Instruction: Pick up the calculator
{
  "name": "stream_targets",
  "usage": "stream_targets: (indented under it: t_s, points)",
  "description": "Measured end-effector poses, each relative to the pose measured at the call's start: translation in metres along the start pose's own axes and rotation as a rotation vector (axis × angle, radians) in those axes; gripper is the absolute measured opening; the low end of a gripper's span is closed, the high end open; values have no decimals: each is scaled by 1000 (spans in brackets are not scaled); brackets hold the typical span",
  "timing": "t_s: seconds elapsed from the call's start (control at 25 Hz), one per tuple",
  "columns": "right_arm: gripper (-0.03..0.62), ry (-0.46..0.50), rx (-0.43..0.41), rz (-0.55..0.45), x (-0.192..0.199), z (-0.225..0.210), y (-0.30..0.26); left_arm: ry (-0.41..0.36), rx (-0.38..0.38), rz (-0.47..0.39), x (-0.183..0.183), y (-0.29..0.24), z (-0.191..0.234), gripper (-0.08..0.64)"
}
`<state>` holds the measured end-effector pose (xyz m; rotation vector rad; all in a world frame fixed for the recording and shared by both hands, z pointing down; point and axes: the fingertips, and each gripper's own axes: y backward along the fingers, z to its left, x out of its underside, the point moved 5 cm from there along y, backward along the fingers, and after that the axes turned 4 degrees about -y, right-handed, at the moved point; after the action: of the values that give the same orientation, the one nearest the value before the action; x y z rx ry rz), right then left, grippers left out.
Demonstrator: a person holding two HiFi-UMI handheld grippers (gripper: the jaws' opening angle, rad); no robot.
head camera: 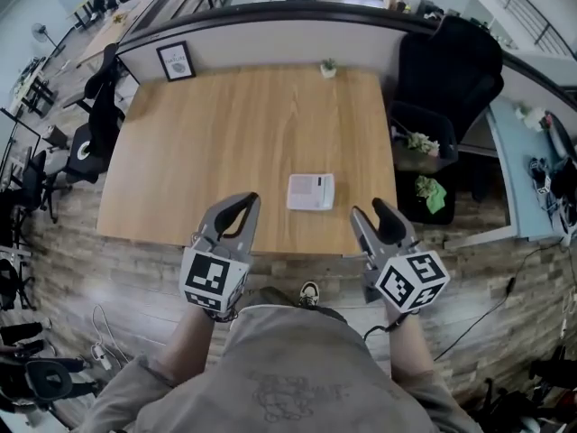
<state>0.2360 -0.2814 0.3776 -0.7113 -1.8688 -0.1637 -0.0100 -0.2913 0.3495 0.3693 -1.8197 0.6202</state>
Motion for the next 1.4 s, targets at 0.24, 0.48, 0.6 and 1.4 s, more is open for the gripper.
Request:
stream_targets:
  t_s: [0.24, 0.48, 0.6, 1.4]
  points:
    - [195, -34, 17, 28, 6, -6, -13, 7, 19, 19, 8, -6, 9, 2]
    - [195, -76, 65, 45, 13, -9, -23, 10, 61, 39, 14, -10, 20, 2]
    - [195, -104, 77, 57, 21, -12, -30, 13, 80, 47, 19, -14, 24, 2]
    - [194, -230, 192, 290, 108, -96, -133, 179, 166, 186, 109, -97, 48, 2]
